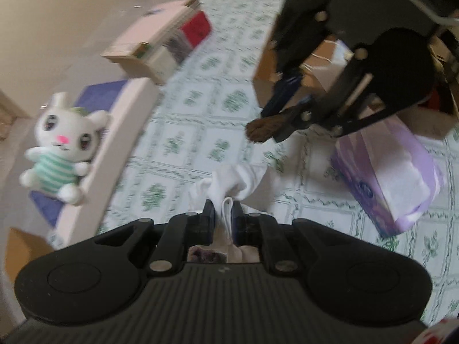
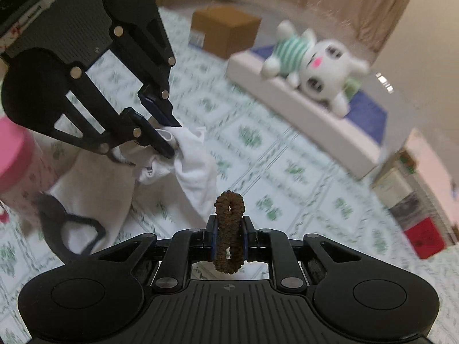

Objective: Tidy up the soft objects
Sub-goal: 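Grasp the white cloth with the left gripper while the right gripper grasps the brown hair tie, then carry the white cloth and hair tie over the cardboard box and release both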

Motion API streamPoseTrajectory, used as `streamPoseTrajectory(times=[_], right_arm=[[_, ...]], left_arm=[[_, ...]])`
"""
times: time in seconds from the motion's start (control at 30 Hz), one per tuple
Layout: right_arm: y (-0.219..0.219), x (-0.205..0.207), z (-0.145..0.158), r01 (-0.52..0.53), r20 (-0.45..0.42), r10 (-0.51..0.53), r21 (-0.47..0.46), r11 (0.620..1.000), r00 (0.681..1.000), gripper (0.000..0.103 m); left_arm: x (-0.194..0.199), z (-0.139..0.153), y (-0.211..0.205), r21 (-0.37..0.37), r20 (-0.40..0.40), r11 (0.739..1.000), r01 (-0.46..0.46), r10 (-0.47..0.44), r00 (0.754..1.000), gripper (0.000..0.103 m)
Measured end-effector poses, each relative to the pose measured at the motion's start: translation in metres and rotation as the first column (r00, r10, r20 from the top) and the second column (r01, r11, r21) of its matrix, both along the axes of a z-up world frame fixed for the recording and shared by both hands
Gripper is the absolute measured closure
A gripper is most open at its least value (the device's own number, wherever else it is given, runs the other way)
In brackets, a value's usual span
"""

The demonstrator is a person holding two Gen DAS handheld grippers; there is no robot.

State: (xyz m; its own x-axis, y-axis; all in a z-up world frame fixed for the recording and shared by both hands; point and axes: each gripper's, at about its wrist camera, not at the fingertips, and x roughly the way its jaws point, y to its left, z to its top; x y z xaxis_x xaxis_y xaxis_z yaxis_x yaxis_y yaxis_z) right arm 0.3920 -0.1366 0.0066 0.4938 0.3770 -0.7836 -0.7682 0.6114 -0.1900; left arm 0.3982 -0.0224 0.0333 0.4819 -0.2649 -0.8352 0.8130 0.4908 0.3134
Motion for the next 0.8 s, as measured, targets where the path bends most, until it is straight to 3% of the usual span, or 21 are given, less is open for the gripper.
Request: streamPoseTrajectory(times=[0.23,0.47,0.8], right_arm=[[-0.02,-0.031,0.054,0.093,0.055,-0.098,0.085,0.992,0.994,0.087],[-0.047,-0.065,0.098,0.167,0.049,-0.179,0.185,0.968,0.983,0.087],[-0.092,-0.128,0.135,0.243,0.066,-0.269,0.261,0.934,0.961,0.087]], left_arm=[[-0.02,0.052,0.005,-0.051,0.048,0.985,-0.165,0.167,0.985,0.093],[-0.053,0.097,-0.001,-0.163,0.048,0.937,-0.308,0.32,0.946,0.093],[-0.12,0.137,-0.032,-0.306,0.094,0.888,-0.344,0.388,0.917,0.093]])
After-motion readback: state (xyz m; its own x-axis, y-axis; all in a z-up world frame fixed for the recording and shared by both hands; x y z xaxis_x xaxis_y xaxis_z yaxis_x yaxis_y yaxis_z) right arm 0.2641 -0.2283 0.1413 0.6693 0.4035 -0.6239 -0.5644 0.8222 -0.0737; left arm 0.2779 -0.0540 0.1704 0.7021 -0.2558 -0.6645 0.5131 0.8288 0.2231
